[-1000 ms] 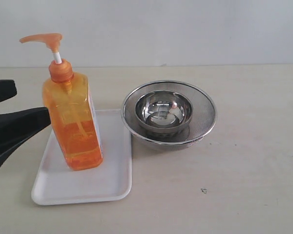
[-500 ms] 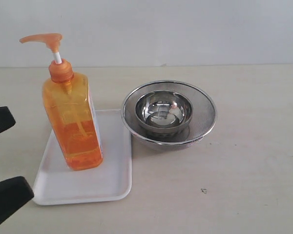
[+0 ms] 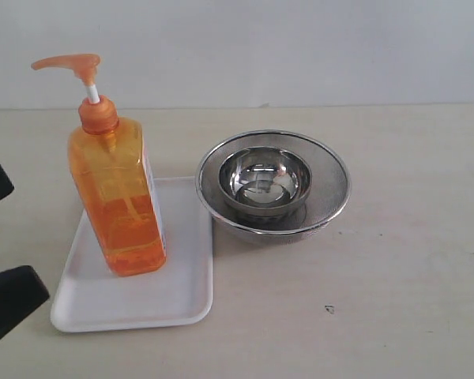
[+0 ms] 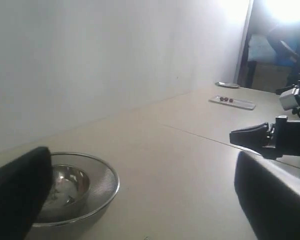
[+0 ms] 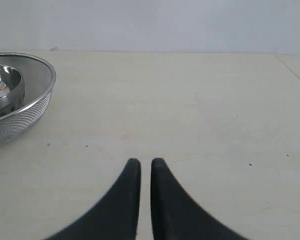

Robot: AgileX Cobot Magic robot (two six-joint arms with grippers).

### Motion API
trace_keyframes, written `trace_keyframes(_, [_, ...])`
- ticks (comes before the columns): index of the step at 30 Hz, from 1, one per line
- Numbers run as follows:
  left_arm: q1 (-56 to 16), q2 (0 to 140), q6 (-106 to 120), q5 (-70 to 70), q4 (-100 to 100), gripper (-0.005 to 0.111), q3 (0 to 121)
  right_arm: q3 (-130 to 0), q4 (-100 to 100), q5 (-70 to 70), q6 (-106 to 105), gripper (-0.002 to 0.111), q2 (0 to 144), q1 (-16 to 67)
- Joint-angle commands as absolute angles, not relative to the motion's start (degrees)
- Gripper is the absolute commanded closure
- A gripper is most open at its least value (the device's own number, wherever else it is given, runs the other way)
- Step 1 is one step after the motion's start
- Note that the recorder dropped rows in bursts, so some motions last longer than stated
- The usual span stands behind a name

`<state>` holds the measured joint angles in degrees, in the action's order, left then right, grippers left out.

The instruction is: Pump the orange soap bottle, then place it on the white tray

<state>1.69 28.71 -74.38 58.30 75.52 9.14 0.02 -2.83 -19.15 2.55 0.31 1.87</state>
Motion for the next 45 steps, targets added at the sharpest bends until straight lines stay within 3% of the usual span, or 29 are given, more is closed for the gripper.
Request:
trace_keyframes(1, [1.3, 26.5, -76.1, 53.1, 73.9, 0.022, 9.1, 0.0, -3.2, -18.9, 2.4, 0.103, 0.0, 1.7])
trace_keyframes(4, [0.4, 21.9, -80.3, 45.9, 74.4, 0.044, 8.9, 0.0, -3.2, -18.9, 2.4, 0.103, 0.0, 1.7])
trace_keyframes(10, [-2.1, 11.4, -81.2, 39.0, 74.9, 0.1, 7.5, 0.0, -3.2, -18.9, 2.4, 0.103, 0.0, 1.7])
trace_keyframes(17, [-6.6, 0.0, -81.5, 36.8, 76.1, 0.102, 7.3, 0.0, -3.2, -18.9, 2.4, 0.103, 0.0, 1.7])
trace_keyframes(24, [-7.4, 0.0, -81.5, 37.1, 83.4, 0.102, 7.3, 0.0, -3.2, -18.7, 2.4, 0.103, 0.0, 1.7])
trace_keyframes(32, [-7.3, 0.0, -84.3, 6.8, 78.1, 0.102, 3.3, 0.0, -3.2, -18.7, 2.4, 0.103, 0.0, 1.7])
trace_keyframes(36, [-7.3, 0.0, -83.8, 5.3, 74.8, 0.102, 3.4, 0.0, -3.2, -18.7, 2.4, 0.103, 0.0, 1.7])
trace_keyframes(39, [-7.3, 0.0, -66.7, 4.3, 47.3, 0.102, 3.4, 0.0, -3.2, -18.7, 2.4, 0.103, 0.0, 1.7])
trace_keyframes(40, [-7.3, 0.0, -49.0, 4.3, 30.9, 0.102, 3.4, 0.0, -3.2, -18.7, 2.4, 0.103, 0.0, 1.7])
trace_keyframes(45, [-7.3, 0.0, -18.3, 2.5, 8.1, 0.102, 1.0, 0.0, -3.2, -18.7, 2.4, 0.103, 0.0, 1.7])
